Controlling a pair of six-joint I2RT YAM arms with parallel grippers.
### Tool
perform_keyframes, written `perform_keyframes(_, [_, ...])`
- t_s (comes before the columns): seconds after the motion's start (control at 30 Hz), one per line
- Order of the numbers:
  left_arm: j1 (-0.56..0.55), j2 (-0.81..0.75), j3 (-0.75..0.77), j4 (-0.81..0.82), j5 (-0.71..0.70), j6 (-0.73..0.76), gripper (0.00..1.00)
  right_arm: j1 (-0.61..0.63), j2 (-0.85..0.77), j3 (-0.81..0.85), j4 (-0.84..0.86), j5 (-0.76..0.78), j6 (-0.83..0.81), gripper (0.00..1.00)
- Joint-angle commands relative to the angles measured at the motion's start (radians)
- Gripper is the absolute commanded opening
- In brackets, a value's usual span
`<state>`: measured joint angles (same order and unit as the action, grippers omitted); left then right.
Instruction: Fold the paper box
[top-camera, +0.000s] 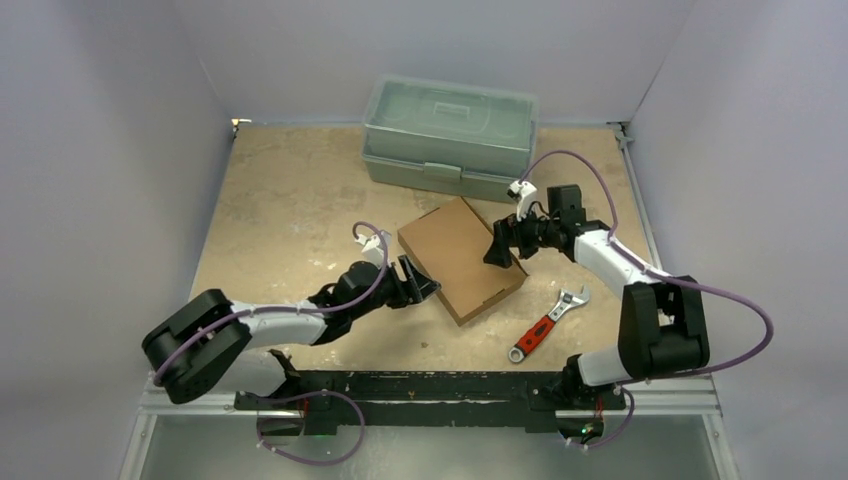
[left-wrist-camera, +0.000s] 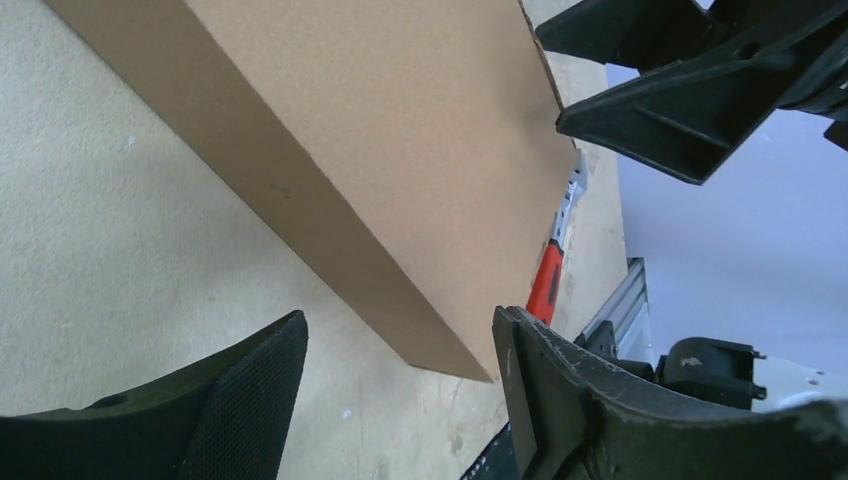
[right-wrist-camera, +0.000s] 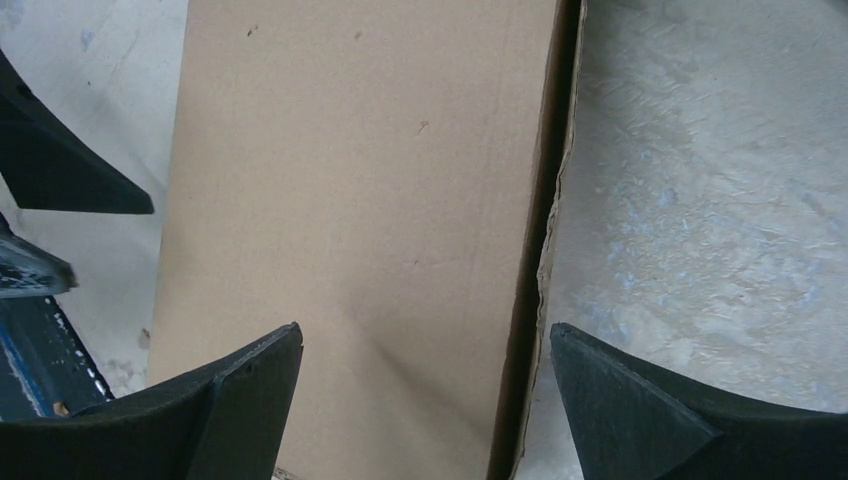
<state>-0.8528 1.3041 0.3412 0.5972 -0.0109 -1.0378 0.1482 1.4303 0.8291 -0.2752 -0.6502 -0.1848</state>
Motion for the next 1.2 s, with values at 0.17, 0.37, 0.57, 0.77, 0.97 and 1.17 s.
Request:
perform_keyframes(0.17, [0.006, 0.169, 0.149, 0.054, 0.006, -0.004, 0.59, -0.003, 0.084, 0.046, -0.004, -0.029, 0.051, 0.91])
perform_keyframes(0.37, [0.006, 0.246, 0.179, 0.08, 0.053, -0.017, 0.46, -0.003, 0.113, 0.07, -0.041, -0.057, 0.02, 0.64])
perform_keyframes(0.57, [0.006, 0.338, 0.229, 0.116, 0.104, -0.03, 0.38, 0.0, 0.033, 0.083, -0.055, -0.044, -0.005, 0.5])
perform_keyframes(0.77, [0.007, 0.39, 0.315, 0.077, 0.114, -0.01, 0.38, 0.071, -0.12, 0.14, -0.118, -0.003, -0.056, 0.48])
perform_keyframes(0.97, [0.039, 0.377, 0.286, 0.05, 0.083, -0.014, 0.42, 0.26, -0.179, 0.198, -0.237, 0.036, -0.154, 0.47])
perform_keyframes(1.17, [0.119, 0.304, 0.127, 0.102, 0.087, -0.053, 0.45, 0.431, -0.206, 0.175, -0.318, 0.019, -0.294, 0.47])
